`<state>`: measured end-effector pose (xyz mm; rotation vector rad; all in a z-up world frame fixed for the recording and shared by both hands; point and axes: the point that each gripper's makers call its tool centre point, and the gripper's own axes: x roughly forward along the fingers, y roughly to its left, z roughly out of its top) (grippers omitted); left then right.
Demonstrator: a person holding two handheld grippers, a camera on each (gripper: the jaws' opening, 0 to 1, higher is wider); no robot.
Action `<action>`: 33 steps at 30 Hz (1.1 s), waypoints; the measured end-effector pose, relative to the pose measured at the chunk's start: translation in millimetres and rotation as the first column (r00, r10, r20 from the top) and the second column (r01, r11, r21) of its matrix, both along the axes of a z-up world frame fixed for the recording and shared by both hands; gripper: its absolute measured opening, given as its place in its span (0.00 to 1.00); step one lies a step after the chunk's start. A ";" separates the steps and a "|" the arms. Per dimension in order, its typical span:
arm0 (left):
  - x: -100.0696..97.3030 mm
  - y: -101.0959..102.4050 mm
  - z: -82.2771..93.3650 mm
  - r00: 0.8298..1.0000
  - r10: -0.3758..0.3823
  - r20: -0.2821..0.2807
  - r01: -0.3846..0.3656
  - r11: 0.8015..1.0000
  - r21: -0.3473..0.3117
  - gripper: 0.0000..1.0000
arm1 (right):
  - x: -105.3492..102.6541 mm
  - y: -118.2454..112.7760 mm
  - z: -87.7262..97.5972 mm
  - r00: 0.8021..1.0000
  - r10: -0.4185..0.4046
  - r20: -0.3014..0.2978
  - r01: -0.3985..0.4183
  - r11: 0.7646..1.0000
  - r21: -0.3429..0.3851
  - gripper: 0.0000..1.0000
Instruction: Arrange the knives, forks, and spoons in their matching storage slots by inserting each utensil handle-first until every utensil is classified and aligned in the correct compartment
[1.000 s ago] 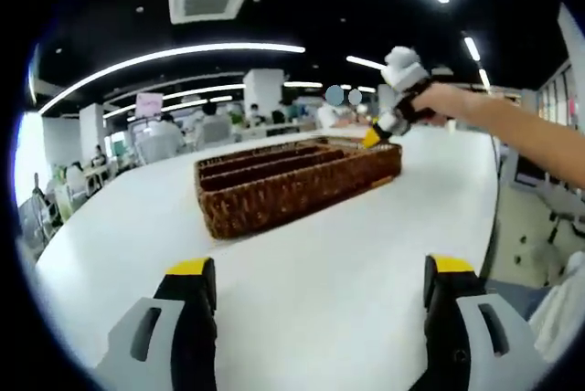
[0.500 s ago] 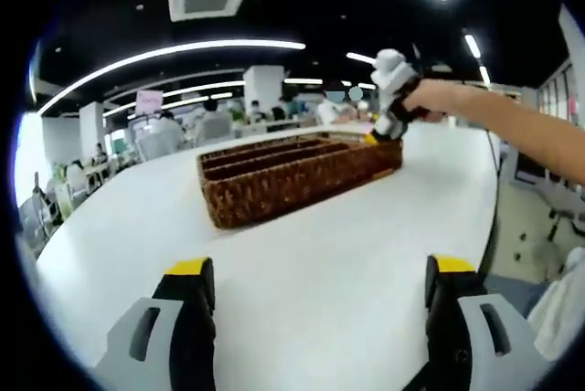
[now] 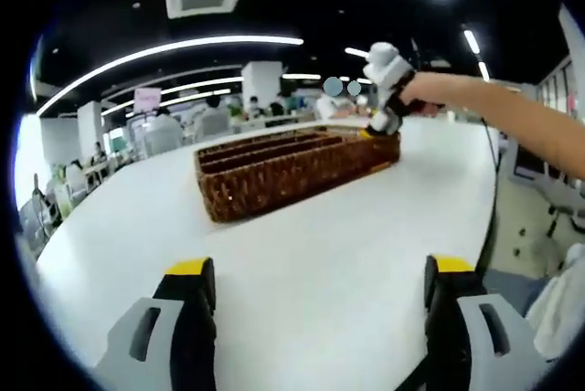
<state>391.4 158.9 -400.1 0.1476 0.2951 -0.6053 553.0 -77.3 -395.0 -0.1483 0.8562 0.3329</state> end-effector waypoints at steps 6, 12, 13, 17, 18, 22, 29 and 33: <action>-0.9 -1.3 1.7 1.000 0.000 0.001 0.000 1.000 -0.001 0.95 | 2.0 11.2 1.5 0.999 0.032 -0.005 -0.031 0.999 0.038 0.13; -0.8 0.1 8.9 1.000 0.011 0.014 -0.011 1.000 -0.021 0.96 | -0.1 8.5 3.6 1.000 0.025 0.001 -0.025 0.998 0.063 0.13; -0.8 0.7 9.4 1.000 0.011 0.012 -0.011 1.000 -0.022 0.96 | -0.9 7.3 4.2 1.000 0.026 0.006 -0.026 0.997 0.066 0.14; -1.2 -0.4 8.2 1.000 0.009 0.008 -0.009 1.000 -0.010 0.95 | -2.7 5.8 7.9 0.999 0.034 0.036 -0.037 0.996 0.081 0.17; -1.4 -1.4 8.3 1.000 0.006 0.008 -0.006 1.000 -0.009 0.95 | -4.0 4.6 8.7 0.998 0.034 0.047 -0.038 0.996 0.080 0.19; -2.1 -5.7 9.3 1.000 0.001 0.007 -0.001 1.000 -0.014 0.95 | -8.4 4.3 12.9 0.996 0.040 0.074 -0.047 0.994 0.099 0.26; -2.5 -7.9 9.6 1.000 0.002 0.005 -0.002 1.000 -0.019 0.96 | -3.7 0.3 25.2 0.987 0.076 0.144 -0.089 0.992 0.087 0.36; -2.8 -8.6 8.1 1.000 0.002 -0.001 -0.002 1.000 -0.022 0.96 | -4.8 -1.2 33.0 0.977 0.099 0.190 -0.114 0.991 0.073 0.40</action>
